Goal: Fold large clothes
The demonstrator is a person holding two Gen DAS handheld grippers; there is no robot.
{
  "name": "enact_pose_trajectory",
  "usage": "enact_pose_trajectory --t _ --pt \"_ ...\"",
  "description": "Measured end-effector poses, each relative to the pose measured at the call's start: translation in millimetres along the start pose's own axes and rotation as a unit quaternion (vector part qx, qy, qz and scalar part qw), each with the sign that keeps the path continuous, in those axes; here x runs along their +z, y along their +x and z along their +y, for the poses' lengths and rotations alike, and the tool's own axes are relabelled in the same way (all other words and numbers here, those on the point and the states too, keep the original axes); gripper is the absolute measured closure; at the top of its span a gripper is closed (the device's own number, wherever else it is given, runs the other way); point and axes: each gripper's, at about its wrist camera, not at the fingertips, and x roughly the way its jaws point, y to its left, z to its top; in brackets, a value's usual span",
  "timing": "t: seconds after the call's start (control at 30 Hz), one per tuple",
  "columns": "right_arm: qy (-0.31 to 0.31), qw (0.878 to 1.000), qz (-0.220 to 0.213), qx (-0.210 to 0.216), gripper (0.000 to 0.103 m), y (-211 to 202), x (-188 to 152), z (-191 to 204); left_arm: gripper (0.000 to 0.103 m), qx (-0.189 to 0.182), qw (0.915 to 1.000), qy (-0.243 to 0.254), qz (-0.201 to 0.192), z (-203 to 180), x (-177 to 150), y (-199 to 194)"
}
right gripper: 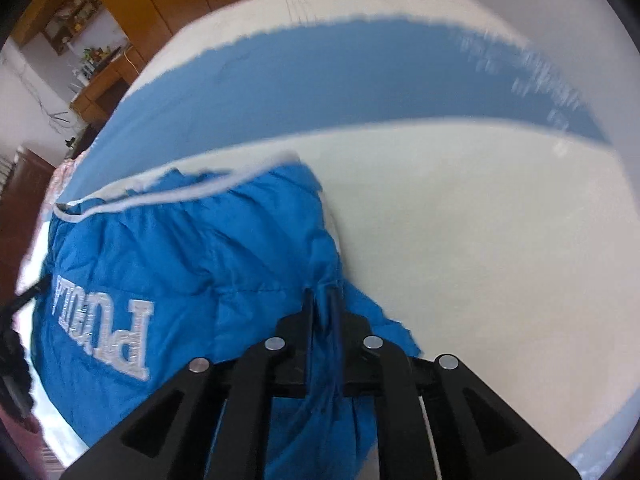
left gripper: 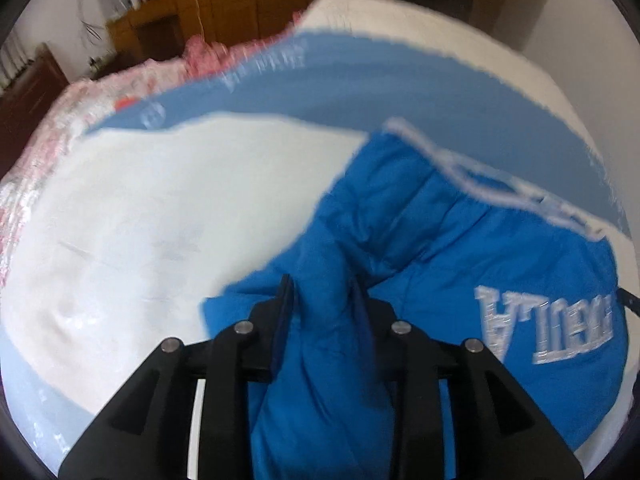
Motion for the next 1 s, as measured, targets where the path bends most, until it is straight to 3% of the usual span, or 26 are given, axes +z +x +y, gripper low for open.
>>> enact_pose_trajectory --t 0.13,0.23,0.3,0.4,0.8,0.93,1.0 --pt "-0.02 0.998 -0.051 0.018 0.094 -38.5 -12.1 32.8 0.069 -0.006 0.9978 0.021 -0.062 -25.5 -8.1 -45.1" --pt "-0.043 0.997 -0.064 0.029 0.094 -43.4 -24.0 63.3 0.068 -0.023 0.9968 0.05 -0.058 -53.5 -20.6 -49.5" --pt "-0.069 0.995 -0.075 0.016 0.094 -40.7 -35.3 87.9 0.068 -0.035 0.9962 0.064 -0.049 -70.9 -30.5 -41.3" --pt "-0.076 0.994 -0.07 0.035 0.094 -26.1 -41.5 108.2 0.068 -0.044 0.9959 0.073 -0.031 -82.9 -41.6 -23.7" --pt "-0.059 0.996 -0.064 0.034 0.099 32.5 -67.2 111.0 0.068 -0.048 0.9941 0.094 -0.022 -97.9 -64.4 23.4" --pt "-0.066 0.996 -0.057 0.033 0.099 26.8 -62.9 112.8 0.069 -0.043 0.995 0.089 -0.013 -99.6 -58.9 20.2" --pt "-0.048 0.995 -0.064 0.058 0.096 10.0 -63.3 105.4 0.069 -0.048 0.9948 0.089 -0.014 -99.4 -60.3 10.0"
